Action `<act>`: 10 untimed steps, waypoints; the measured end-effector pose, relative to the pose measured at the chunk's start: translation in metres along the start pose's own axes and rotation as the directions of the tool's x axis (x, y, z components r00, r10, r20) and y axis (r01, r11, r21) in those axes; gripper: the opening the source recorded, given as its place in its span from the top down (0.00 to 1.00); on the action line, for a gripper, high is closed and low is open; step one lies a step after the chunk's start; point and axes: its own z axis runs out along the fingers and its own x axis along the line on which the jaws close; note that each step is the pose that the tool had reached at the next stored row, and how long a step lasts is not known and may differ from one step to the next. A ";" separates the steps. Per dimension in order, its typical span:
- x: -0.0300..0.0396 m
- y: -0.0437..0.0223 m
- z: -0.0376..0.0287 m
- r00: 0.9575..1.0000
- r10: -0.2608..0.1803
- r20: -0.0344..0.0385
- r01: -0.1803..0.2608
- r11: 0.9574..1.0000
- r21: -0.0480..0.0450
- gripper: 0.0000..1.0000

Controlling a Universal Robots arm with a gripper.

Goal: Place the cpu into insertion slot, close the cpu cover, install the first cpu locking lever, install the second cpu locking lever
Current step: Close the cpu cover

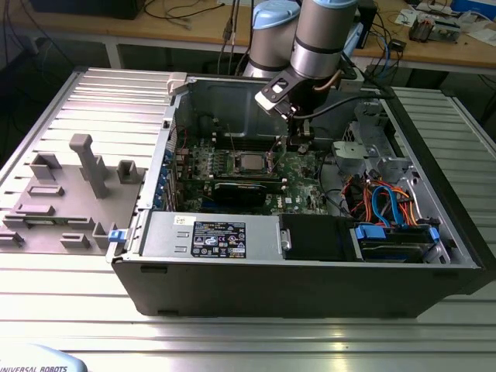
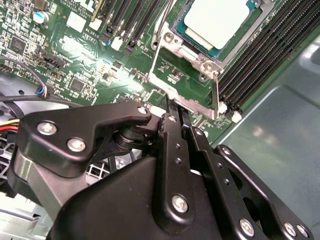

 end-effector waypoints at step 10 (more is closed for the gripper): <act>0.0003 -0.0049 -0.0010 1.000 0.000 0.000 0.000 1.000 0.000 0.84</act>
